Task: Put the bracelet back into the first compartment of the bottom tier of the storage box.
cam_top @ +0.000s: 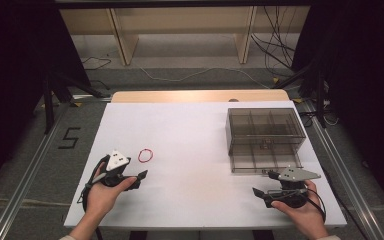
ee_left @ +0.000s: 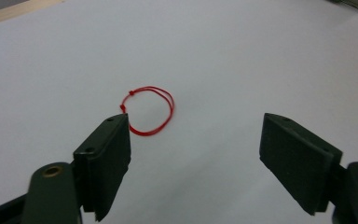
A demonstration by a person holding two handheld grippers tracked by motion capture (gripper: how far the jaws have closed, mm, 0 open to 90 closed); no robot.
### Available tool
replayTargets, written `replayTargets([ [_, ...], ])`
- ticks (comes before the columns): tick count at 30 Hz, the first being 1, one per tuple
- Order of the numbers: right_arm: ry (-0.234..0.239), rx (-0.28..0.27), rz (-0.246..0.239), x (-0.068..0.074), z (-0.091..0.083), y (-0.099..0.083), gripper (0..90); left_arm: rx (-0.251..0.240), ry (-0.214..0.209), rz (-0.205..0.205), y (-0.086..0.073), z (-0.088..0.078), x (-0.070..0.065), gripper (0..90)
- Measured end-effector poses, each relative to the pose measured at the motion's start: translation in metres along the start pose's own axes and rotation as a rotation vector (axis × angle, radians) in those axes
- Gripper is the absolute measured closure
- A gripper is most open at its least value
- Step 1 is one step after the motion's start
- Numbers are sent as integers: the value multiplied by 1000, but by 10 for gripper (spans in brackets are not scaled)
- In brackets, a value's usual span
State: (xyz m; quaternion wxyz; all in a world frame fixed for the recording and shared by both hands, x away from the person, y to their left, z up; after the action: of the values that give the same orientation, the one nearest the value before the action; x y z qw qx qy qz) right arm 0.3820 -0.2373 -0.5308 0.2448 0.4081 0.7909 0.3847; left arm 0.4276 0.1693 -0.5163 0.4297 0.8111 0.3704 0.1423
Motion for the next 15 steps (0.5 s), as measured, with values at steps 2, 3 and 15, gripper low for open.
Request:
replayTargets([
  [2,0,1,7,0,0,0,163,7,34,-23,6,8,15,289],
  [3,0,1,7,0,0,0,163,7,34,-23,6,8,15,307],
  [15,-5,5,7,0,-1,-1,163,112,109,-111,10,52,66,513],
])
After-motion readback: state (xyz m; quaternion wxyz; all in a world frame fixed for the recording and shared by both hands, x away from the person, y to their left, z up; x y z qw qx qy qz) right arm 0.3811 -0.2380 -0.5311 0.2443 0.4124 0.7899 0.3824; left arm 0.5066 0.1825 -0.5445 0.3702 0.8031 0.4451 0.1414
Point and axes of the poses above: each handheld gripper's, and its own axes: z roughly forward along the jaws, y roughly out of its top, x roughly to its left, the point moved 10 cm from there along z, roughly forward along the jaws, and after that the axes turned 12 degrees about -y, right-handed, at the moved point
